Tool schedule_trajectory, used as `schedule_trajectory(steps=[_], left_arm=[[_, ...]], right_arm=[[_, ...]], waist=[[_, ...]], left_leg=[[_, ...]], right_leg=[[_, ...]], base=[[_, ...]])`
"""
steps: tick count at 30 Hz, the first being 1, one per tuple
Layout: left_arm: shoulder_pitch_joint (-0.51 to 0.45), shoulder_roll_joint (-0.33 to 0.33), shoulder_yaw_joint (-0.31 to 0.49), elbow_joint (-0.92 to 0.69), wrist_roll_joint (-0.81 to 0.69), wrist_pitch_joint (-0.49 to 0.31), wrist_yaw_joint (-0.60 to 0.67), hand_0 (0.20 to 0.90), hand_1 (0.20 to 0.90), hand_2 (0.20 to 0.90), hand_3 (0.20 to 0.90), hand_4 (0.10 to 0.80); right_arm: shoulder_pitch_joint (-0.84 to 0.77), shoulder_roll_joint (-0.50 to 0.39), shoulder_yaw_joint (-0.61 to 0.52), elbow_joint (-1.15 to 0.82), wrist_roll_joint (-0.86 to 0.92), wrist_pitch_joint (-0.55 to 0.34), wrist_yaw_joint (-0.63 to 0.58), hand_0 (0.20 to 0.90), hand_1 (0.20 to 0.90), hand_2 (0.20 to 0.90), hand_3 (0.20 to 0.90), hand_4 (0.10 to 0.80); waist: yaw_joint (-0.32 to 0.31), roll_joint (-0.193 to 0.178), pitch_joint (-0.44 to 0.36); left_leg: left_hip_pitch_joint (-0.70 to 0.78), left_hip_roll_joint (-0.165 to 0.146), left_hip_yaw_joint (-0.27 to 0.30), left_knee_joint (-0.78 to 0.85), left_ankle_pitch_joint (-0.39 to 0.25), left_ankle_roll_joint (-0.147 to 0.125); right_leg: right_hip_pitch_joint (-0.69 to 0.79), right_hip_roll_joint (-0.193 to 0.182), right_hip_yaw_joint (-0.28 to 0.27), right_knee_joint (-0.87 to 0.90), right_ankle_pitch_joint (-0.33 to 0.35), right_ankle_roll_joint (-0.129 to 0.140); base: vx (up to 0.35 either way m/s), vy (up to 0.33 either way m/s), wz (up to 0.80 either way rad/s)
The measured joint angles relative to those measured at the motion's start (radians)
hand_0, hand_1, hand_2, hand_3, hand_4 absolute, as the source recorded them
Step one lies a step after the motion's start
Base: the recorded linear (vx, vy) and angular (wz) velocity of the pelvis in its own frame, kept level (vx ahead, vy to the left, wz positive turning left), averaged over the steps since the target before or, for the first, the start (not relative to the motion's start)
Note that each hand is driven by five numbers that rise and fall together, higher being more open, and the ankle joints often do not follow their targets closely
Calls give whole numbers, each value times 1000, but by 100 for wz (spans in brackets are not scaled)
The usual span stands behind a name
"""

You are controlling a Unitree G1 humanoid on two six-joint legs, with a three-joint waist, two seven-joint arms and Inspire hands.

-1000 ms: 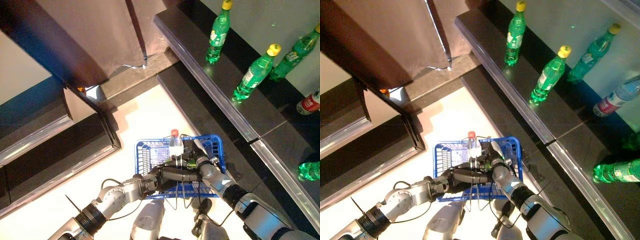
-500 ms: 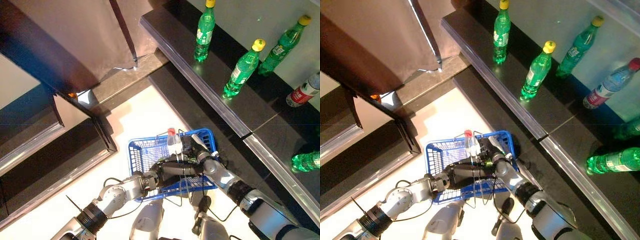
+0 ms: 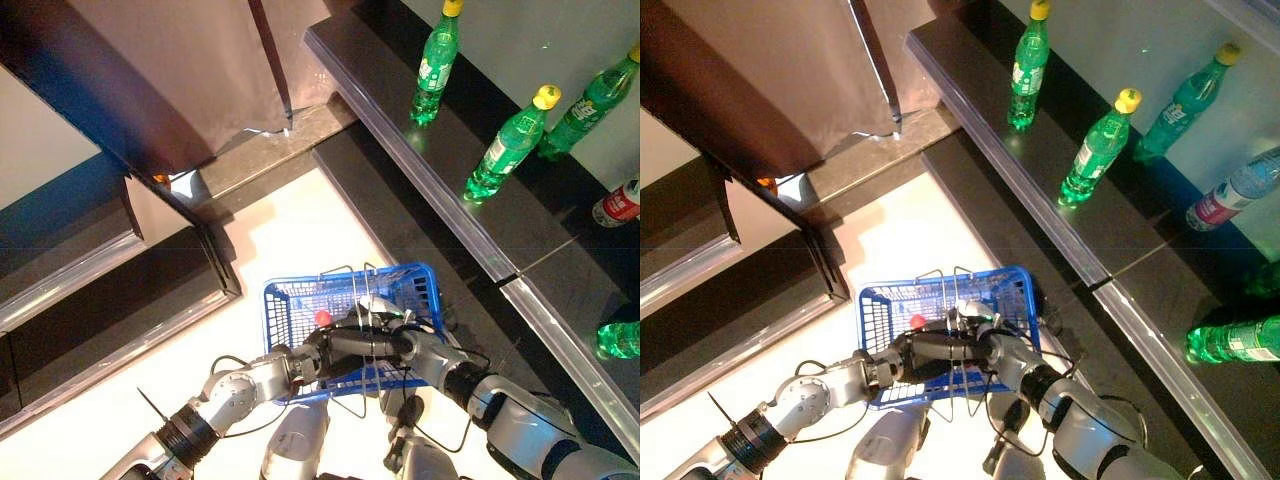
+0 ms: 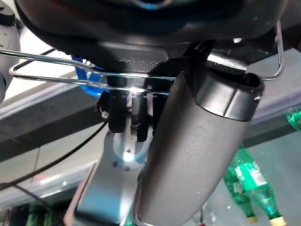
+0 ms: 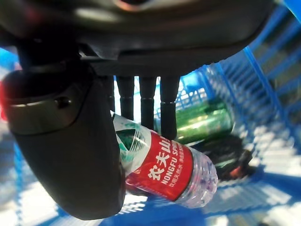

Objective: Pick up the drink and place into the basket.

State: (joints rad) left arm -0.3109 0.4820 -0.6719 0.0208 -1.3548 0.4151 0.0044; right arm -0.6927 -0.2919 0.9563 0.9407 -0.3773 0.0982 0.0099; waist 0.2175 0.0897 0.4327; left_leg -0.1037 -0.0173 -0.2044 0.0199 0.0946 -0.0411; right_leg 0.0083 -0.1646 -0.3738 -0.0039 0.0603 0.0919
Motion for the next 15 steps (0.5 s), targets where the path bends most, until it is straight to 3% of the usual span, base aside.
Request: schedule_trajectory(steps=[15], left_arm=[[-58, -14, -102, 100, 0, -89, -43, 300, 300, 300, 200, 100]], right_arm=[[-81, 21, 128, 110, -339, 50, 143, 300, 300, 300, 200, 100]], waist=[[1, 14, 0]], left_leg=[[-40, -5, 0, 1, 5, 2]], right_leg=[[-42, -10, 1, 5, 0, 2]], base=[[-23, 9, 0]])
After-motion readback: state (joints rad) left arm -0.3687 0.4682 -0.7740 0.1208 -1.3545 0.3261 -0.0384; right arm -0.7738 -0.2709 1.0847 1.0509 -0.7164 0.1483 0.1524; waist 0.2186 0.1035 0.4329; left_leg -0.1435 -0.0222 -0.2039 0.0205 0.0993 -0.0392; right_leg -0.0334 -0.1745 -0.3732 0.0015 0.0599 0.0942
